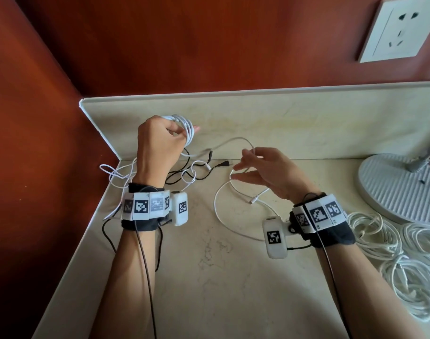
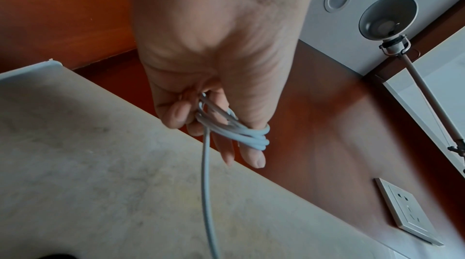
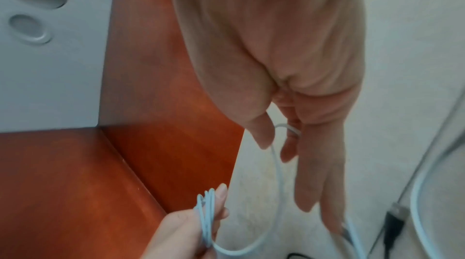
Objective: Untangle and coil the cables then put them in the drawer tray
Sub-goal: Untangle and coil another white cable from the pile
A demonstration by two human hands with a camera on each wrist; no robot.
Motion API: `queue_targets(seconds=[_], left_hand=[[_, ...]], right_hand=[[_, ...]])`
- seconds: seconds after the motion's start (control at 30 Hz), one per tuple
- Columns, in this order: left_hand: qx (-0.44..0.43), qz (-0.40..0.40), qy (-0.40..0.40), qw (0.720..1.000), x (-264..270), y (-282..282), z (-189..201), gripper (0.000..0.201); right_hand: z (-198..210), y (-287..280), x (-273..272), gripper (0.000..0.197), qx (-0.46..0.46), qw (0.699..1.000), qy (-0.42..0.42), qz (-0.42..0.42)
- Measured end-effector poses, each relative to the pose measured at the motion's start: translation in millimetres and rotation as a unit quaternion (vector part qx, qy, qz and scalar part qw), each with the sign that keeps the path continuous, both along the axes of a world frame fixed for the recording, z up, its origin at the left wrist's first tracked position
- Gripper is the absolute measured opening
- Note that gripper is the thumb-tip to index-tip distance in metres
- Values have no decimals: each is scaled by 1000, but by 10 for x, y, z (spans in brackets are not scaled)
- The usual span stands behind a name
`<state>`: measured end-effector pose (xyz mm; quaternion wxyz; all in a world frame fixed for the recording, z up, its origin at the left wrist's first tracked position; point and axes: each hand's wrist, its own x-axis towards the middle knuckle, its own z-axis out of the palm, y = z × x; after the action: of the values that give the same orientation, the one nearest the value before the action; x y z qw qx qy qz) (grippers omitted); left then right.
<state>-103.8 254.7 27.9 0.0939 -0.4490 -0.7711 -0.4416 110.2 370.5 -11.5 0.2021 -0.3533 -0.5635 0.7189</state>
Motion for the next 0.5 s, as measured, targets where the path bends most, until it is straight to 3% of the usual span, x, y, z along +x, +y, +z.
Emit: queue_targets(seconds=[0.1, 0.17, 0.2, 0.3, 0.33, 0.4, 0.5], left_hand=[[1, -3, 1, 1000, 35, 23, -6, 44], [-3, -8, -6, 1000, 76, 37, -6, 43], [-3, -17, -11, 1000, 110, 45, -2, 43], [4, -58, -42, 997, 272, 81, 28, 36], [6, -73, -54, 996, 337, 97, 33, 33], [9, -99, -76, 992, 458, 134, 36, 33], [12, -120, -97, 988, 602, 189, 19, 32]], right_hand=[[-66, 20, -20, 33, -11, 1000, 13, 10], [-80, 8, -74, 47, 83, 996, -40, 7], [-95, 5, -84, 52, 183, 977, -109, 16], [-184, -58, -93, 46, 407, 860, -305, 48], [-219, -68, -99, 34, 429, 844, -319, 37], [-239, -100, -145, 16, 432, 853, -290, -31], [-182, -197, -169, 22, 448, 839, -303, -66]])
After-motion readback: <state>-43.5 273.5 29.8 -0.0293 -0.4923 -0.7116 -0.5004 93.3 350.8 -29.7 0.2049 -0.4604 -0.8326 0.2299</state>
